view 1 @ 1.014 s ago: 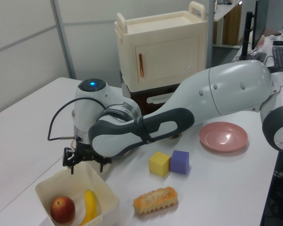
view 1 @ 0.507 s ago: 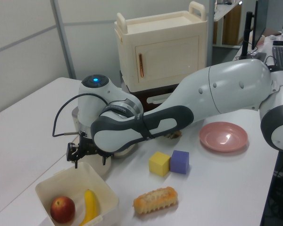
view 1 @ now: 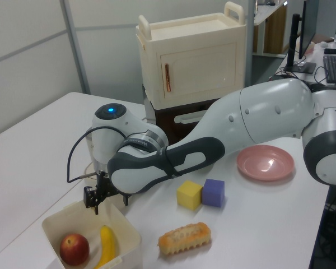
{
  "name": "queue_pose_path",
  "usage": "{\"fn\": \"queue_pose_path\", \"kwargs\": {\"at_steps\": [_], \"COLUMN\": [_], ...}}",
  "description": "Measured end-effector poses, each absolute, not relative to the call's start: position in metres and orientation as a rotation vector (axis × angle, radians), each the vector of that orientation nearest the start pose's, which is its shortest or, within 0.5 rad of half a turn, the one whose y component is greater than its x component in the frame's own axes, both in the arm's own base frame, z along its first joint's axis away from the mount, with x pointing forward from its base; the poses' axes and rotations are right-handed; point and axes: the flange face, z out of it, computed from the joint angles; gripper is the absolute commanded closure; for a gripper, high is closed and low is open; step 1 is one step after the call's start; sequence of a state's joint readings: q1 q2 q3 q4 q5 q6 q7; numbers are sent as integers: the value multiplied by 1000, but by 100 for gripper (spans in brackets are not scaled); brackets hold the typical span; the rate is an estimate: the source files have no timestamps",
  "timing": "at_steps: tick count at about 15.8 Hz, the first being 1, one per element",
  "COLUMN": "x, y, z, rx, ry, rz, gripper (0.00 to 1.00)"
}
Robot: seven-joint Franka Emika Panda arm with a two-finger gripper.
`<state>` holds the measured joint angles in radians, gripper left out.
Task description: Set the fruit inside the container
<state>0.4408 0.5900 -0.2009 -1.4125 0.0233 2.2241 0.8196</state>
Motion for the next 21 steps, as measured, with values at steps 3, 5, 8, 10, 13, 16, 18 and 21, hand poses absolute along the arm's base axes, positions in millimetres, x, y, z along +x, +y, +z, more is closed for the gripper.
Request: {"fn": "queue_pose_path", "kwargs": {"at_steps": [3, 5, 8, 10, 13, 16, 18, 21], "x": [713, 715, 715, 715, 712, 706, 705, 702], "y": [187, 179, 177, 175, 169, 163, 160, 160], "z": [388, 391, 390, 387, 386, 386, 384, 384], "rx": [-2931, -2894, -2867, -2855, -2854, -2851, -2837, -2820], "ry": [891, 931, 977, 1018, 1040, 1062, 1104, 1145], "rz": [-372, -357, -341, -335, -325, -308, -300, -291], "gripper": [62, 67, 84, 84, 100, 100, 100, 72]}}
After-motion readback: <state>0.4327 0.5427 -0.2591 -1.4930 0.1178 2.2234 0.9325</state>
